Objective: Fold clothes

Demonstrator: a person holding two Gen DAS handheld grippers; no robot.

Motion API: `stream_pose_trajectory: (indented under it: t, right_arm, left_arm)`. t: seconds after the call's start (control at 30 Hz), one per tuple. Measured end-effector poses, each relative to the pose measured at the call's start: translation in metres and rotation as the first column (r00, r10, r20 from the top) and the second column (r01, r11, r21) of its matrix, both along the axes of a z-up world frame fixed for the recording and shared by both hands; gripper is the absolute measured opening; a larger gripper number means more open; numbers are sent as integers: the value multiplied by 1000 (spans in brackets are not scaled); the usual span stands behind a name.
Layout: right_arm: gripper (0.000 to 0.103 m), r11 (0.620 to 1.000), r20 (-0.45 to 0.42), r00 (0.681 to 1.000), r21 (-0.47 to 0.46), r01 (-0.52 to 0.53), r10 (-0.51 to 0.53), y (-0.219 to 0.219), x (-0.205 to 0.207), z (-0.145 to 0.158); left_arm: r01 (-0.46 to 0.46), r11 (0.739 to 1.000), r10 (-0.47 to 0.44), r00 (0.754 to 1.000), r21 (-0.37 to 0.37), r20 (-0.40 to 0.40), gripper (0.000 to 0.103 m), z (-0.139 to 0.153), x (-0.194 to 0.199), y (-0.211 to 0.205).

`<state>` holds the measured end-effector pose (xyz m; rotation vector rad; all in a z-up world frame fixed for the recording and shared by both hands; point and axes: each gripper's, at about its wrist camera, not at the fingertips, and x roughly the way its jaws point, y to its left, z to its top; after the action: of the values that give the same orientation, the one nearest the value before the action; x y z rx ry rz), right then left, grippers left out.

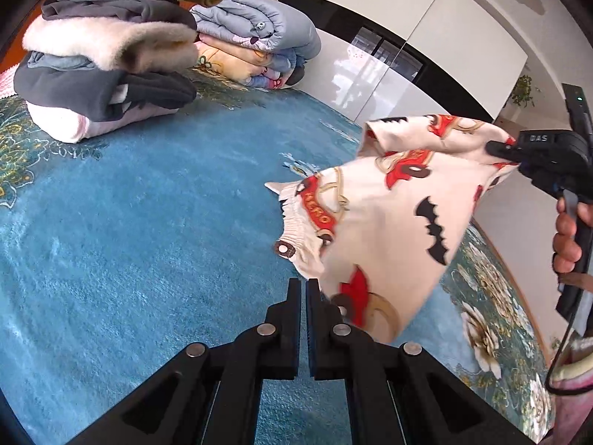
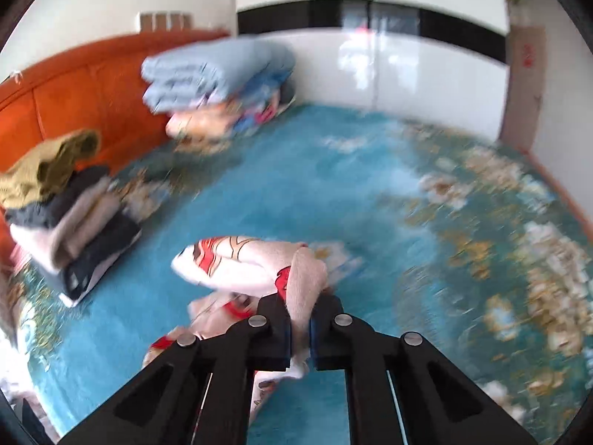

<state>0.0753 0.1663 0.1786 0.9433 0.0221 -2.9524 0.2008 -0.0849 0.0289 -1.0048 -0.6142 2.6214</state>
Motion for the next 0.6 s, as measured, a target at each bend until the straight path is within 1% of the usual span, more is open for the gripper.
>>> stream_pose_trajectory:
  t: [0.07, 0.17, 0.27, 0.3, 0.37, 0.43, 0.47, 0.53, 0.6]
  right_arm:
    - [7, 999, -29, 999, -31, 23, -24, 24, 18, 20]
    - [7, 994, -81, 991, -47, 99, -103, 61, 55, 30]
    - [7, 976, -38, 976, -25, 214, -215, 114, 84, 8]
    - [7, 967, 4, 967, -17, 256, -256, 135, 91, -7]
    - [7, 936, 123, 930, -28, 351, -345, 180, 107, -44]
    - [7, 901, 225, 891, -95, 423, -395, 217, 123, -77]
    - [7, 883, 266, 875, -132, 449, -405, 232, 132, -91]
    - [7, 872, 317, 863, -168, 460, -395, 246, 141, -111]
    - [7, 874, 336, 867, -196, 445, -367, 252, 147, -118]
  left_arm:
    - [13, 1000, -13, 1000, 2, 8, 3, -1, 0, 3]
    - [31, 999, -31, 999, 5, 21, 3, -2, -1, 7]
    - [50, 999, -50, 998, 8, 33, 3, -2, -1, 12]
    - [56, 998, -57, 998, 10, 38, 3, -3, -1, 13]
    - [69, 998, -69, 997, 12, 46, 3, -3, -2, 16]
    - [82, 996, -83, 995, 18, 56, 4, -4, -2, 20]
    - [98, 994, -101, 992, 47, 71, 4, -6, -6, 24]
    - [112, 991, -119, 988, 74, 101, 4, -10, -15, 34]
    - [133, 988, -143, 981, 81, 129, 5, -15, -25, 49]
